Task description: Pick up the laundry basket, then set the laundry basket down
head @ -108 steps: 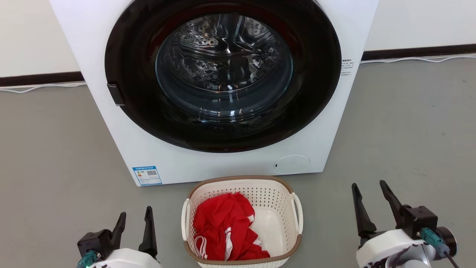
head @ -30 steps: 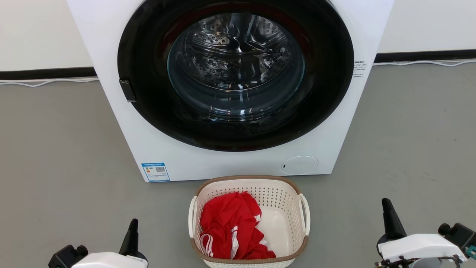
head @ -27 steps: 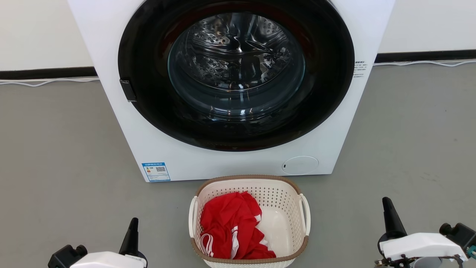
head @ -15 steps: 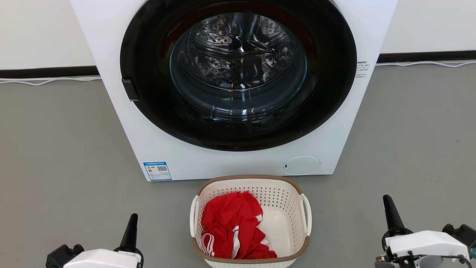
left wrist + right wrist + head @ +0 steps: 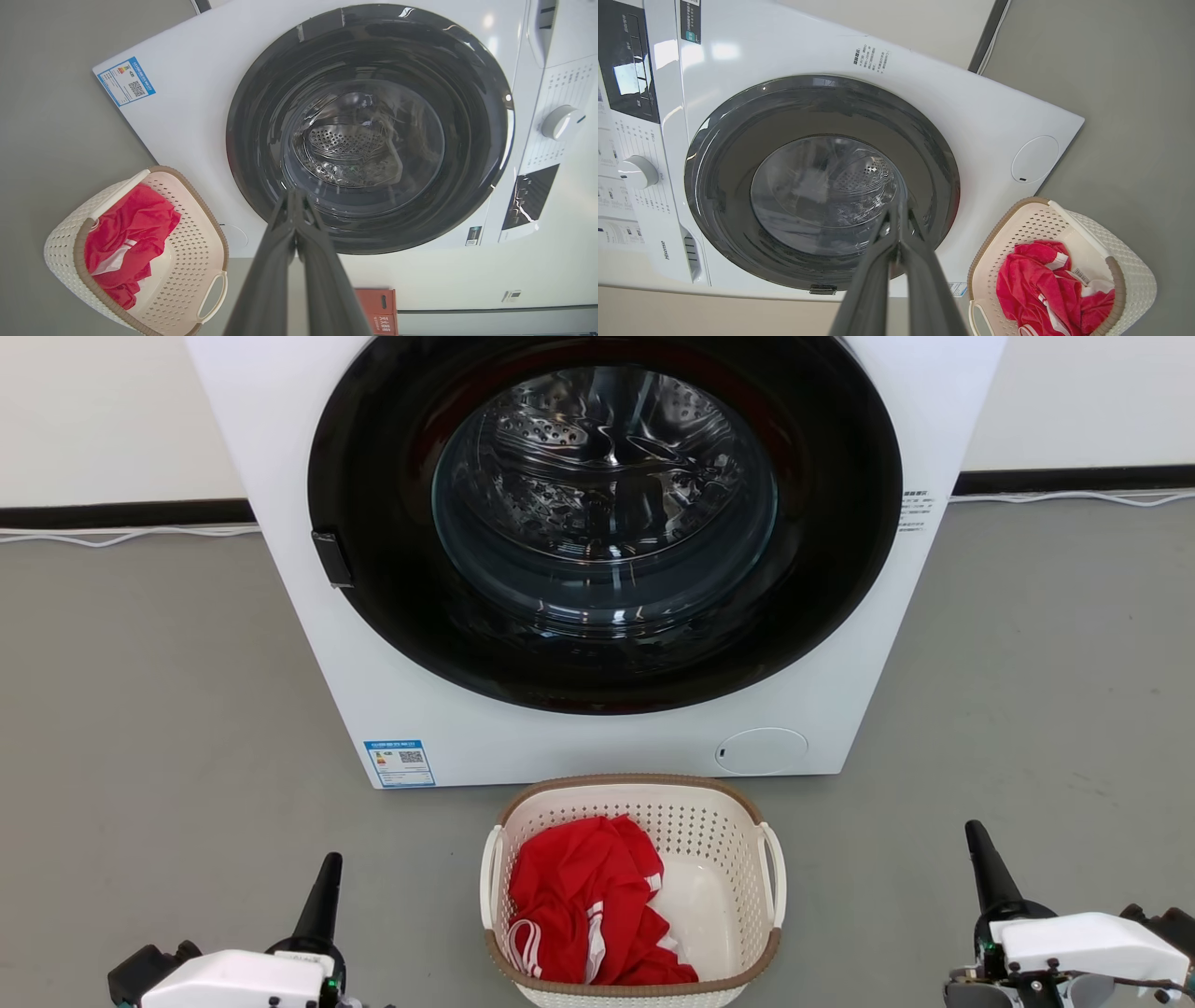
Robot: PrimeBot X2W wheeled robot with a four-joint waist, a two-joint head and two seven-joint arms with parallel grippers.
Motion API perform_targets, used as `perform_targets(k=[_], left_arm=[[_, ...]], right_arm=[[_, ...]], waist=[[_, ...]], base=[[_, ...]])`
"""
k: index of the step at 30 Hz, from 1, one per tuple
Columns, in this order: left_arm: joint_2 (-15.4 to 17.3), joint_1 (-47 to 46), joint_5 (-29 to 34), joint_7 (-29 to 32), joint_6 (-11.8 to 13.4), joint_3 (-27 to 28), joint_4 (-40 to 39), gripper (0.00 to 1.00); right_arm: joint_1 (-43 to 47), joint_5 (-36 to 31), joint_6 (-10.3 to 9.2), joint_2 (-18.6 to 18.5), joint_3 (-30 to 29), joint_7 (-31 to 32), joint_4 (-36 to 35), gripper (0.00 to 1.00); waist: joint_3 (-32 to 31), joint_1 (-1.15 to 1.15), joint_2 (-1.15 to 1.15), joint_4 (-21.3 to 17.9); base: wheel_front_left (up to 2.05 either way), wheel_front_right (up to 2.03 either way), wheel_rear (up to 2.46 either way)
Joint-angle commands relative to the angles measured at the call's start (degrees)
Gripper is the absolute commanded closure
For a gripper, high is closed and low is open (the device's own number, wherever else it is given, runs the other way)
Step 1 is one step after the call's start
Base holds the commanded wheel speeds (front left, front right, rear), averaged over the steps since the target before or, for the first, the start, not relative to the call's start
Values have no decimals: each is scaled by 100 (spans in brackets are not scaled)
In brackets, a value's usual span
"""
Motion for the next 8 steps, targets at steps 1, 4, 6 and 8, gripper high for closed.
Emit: perform_targets(k=[1,4,6,8], left_arm=[[72,-322,-121,32,-74,154,-195,100],[75,-336,-298,83,-90,173,-222,100],[76,-344,-415,116,-101,185,-240,100],[77,-349,-474,133,-107,191,-249,100]], right_arm=[[-251,155,32,-45,93,63,-216,100],[-254,372,33,-46,86,113,-244,100],[-257,514,34,-46,81,146,-262,100],[-258,586,34,-47,79,162,-271,100]], waist=[[0,0,0,2],[1,0,0,11],[2,0,0,17],[2,0,0,20]], base=[[0,0,0],[0,0,0],[0,0,0],[0,0,0]])
